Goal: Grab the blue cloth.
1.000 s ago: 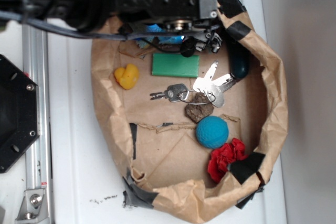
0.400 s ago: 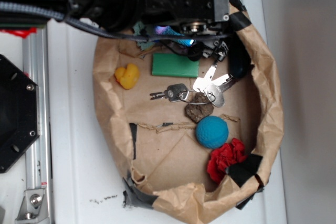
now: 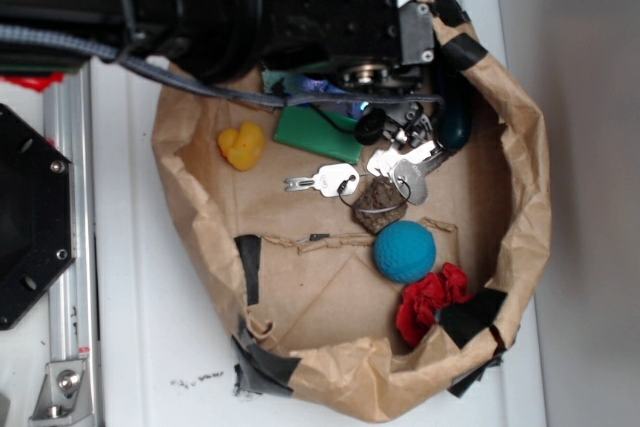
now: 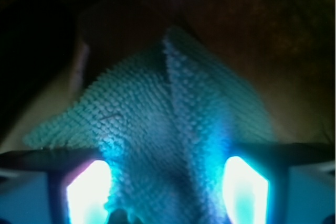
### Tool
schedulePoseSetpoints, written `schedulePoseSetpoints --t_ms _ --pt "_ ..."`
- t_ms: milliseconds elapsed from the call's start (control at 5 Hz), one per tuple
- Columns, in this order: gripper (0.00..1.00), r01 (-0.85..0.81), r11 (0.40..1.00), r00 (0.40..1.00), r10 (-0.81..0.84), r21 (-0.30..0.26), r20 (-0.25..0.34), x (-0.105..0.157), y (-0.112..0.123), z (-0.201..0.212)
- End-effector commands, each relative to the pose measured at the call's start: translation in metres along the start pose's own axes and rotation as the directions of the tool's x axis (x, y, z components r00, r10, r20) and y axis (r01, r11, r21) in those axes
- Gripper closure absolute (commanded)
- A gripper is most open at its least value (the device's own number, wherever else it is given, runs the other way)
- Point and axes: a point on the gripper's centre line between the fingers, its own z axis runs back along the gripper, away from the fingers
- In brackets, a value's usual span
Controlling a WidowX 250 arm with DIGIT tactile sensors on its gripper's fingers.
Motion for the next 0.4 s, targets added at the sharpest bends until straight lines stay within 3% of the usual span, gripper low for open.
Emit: schedulePoseSetpoints --t_ms 0,200 --pt "1.0 -0.004 0.999 0.999 0.005 -0.038 0.046 0.0064 0.0017 0.0179" --pt "1.0 -0.008 0.999 0.999 0.01 -0.037 0.052 0.0062 0.0023 0.0203"
